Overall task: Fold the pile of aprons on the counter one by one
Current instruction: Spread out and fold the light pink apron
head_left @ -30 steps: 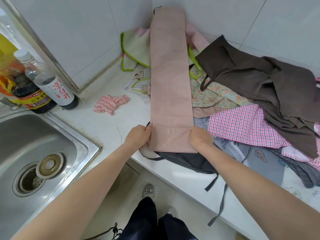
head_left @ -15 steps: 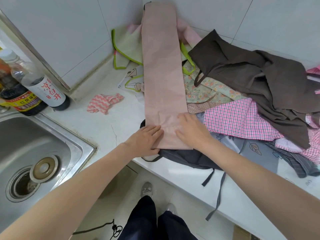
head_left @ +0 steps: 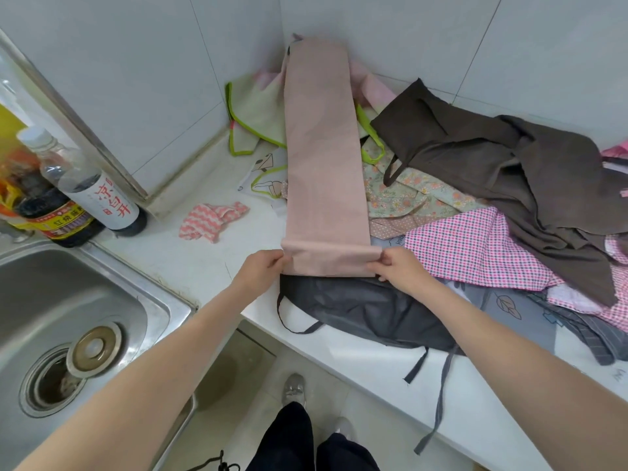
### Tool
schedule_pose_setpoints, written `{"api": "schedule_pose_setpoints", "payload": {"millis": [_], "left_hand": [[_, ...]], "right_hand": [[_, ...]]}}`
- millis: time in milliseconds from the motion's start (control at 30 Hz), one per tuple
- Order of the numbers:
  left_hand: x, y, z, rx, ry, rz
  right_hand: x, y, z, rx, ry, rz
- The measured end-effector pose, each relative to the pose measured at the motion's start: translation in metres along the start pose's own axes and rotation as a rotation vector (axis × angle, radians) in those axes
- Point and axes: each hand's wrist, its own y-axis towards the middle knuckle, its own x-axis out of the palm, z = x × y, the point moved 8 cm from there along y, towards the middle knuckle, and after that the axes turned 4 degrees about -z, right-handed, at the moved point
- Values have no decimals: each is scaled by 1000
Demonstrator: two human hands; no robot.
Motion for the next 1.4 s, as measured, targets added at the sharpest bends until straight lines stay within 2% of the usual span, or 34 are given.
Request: {"api": "schedule_pose_setpoints", "payload": {"millis": [167,367,433,500,567,633,667,700,733,800,833,867,933,1000,1033,1133,1200,1300,1333,1400], "left_hand": [[-1,4,-14,-109,-47,67],[0,-2,-16,-150,6,139],[0,-7,-6,-162,143,133],[-4,-8,16,-4,472,246],[5,-9,47,326,649,285],[36,-8,58,499,769,31],[53,-5,50,483,859,-126],[64,-2,41,436,945,-220],[67,1,34,381,988,-249],[70,2,28,346,1005,-266],[70,1,28,353,997,-254],[68,2,31,363,982,-218],[68,3,28,389,941,-186],[69,4,24,363,938,-212],[69,4,23,359,933,-221],[64,4,15,319,877,-233],[59,4,17,379,817,-208],[39,9,13,313,802,-224],[31,13,12,283,723,-220],[7,23,10,232,424,-139]], "right_hand": [[19,8,-1,182,120,-74],[29,8,-1,237,-124,44],[32,9,0,291,-158,65],[35,13,3,331,-155,42],[36,16,3,335,-154,6],[33,16,2,341,-130,-1],[32,14,0,340,-128,-6],[30,13,-2,320,-180,4],[24,12,-8,261,-301,69],[8,0,-37,-34,-653,365],[9,-7,-49,-187,-737,449],[15,-12,-56,-331,-765,459],[44,-12,-54,-476,-779,209],[68,-9,-35,-346,-832,-123],[72,-7,-28,-285,-863,-205],[69,-3,-23,-184,-803,-262],[62,-2,-23,-150,-728,-289],[52,2,-25,-143,-604,-284],[45,5,-24,-116,-521,-237],[24,14,-20,-26,-289,-126]]}}
